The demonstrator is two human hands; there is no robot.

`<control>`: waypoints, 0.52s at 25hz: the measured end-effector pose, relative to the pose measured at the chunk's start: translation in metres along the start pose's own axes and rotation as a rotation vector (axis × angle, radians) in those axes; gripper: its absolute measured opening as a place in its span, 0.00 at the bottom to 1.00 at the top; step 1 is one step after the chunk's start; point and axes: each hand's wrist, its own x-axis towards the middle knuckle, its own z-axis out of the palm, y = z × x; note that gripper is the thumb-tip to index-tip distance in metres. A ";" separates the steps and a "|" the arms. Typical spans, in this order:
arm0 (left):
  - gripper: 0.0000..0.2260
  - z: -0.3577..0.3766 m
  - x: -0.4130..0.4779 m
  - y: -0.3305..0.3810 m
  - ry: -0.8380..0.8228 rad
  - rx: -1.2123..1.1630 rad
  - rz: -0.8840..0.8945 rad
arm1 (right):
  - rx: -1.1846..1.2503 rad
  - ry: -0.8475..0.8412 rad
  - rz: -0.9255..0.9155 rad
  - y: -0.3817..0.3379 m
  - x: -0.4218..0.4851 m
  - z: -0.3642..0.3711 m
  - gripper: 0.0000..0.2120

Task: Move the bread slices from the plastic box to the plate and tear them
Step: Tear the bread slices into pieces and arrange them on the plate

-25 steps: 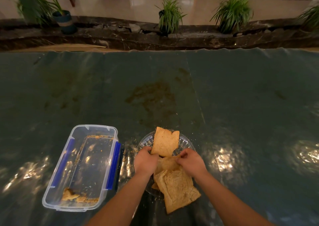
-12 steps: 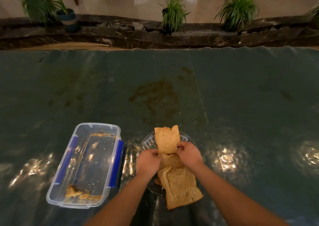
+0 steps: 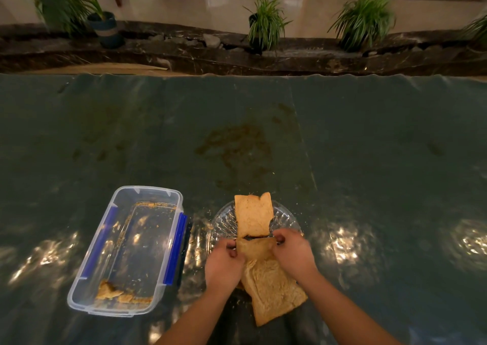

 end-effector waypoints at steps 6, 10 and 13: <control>0.10 -0.005 0.005 0.003 0.005 -0.008 0.005 | 0.041 -0.033 -0.011 -0.007 0.000 0.002 0.10; 0.09 -0.002 0.009 0.007 0.047 -0.021 -0.010 | 0.163 -0.028 0.021 -0.004 -0.002 -0.002 0.11; 0.09 -0.002 0.010 0.009 0.078 -0.001 -0.017 | 0.276 -0.018 0.055 0.003 -0.010 -0.008 0.15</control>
